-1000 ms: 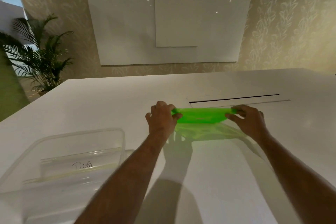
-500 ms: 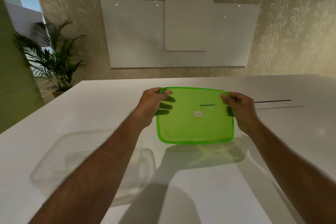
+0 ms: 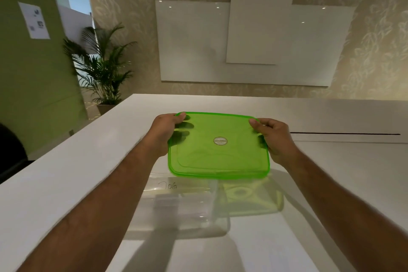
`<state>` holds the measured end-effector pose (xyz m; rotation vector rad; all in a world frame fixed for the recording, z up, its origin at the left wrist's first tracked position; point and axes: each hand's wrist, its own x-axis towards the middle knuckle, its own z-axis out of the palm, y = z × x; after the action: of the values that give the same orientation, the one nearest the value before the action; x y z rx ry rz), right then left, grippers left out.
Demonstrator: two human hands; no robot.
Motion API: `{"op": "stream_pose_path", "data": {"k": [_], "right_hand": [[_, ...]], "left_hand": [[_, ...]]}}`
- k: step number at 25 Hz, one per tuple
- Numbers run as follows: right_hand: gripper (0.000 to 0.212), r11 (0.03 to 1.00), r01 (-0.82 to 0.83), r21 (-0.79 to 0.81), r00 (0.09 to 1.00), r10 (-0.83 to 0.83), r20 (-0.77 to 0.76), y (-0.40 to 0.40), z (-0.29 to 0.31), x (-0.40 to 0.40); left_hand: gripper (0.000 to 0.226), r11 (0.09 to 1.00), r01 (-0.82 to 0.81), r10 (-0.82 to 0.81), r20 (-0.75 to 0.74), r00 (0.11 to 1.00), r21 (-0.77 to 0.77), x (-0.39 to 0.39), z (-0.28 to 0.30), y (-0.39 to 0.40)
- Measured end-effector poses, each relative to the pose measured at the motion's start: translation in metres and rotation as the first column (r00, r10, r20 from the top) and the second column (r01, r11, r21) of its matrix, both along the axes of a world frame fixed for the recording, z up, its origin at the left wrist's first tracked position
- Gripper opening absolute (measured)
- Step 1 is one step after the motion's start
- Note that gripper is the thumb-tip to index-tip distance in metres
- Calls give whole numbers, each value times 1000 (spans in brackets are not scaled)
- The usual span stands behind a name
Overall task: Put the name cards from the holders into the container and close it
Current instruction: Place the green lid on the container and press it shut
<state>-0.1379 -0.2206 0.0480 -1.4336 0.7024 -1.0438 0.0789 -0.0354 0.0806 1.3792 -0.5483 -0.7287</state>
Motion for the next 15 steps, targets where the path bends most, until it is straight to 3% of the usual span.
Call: {"op": "stream_pose_path", "data": {"k": [10, 15], "right_hand": [[26, 930, -253, 268, 967, 251, 40, 69, 10, 70], [26, 856, -259, 447, 956, 163, 243, 92, 13, 92]], "left_hand": [[18, 982, -182, 171, -198, 965, -40, 64, -11, 61], [9, 940, -309, 251, -319, 914, -145, 69, -10, 67]]}}
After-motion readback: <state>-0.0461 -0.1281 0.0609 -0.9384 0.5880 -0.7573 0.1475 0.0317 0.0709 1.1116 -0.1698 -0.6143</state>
